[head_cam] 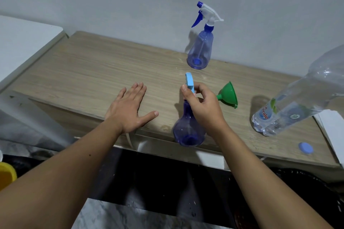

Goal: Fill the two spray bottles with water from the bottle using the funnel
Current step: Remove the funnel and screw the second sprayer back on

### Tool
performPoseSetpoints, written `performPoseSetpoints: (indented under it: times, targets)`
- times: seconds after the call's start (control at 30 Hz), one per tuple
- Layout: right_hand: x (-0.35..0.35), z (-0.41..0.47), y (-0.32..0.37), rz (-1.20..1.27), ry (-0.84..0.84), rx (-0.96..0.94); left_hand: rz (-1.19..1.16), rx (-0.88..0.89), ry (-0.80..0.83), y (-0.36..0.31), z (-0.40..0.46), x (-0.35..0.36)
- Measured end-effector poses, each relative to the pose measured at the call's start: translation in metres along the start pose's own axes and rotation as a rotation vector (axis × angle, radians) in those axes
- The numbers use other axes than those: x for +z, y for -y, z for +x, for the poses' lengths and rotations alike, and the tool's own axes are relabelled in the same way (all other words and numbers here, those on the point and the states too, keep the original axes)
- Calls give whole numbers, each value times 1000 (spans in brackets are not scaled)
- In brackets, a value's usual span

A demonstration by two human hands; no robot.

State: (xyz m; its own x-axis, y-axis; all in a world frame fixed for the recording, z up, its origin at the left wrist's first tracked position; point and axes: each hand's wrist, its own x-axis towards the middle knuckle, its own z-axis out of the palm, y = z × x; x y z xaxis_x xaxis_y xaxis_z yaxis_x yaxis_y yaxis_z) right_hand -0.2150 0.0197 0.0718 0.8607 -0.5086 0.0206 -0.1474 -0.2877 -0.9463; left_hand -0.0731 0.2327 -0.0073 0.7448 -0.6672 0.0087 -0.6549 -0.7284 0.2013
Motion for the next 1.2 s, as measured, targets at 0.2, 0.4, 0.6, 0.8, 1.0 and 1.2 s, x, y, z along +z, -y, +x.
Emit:
performPoseSetpoints:
  times: [0.2,0.4,0.6,0.8,1.0,1.2]
  targets:
    - [-8,1,9,38,-38,-44,4,-4,-2,0,0,-1]
    - [-21,-1,20,99,-80,-118,-12,-6,-6,-1,-1,-1]
    - [-36,-2,18,81,-105,-173,-32,-12,-6,-4,-3,-3]
    - [-56,-5,15,149,-94,-185,-77,-14,-25,-7,-5,-5]
    - [-65,-5,2,120,-126,-185,-187,-28,-67,-13,-6,-6]
    - [-66,1,-3,149,-129,-167,-401,21,-128,-41,-4,-7]
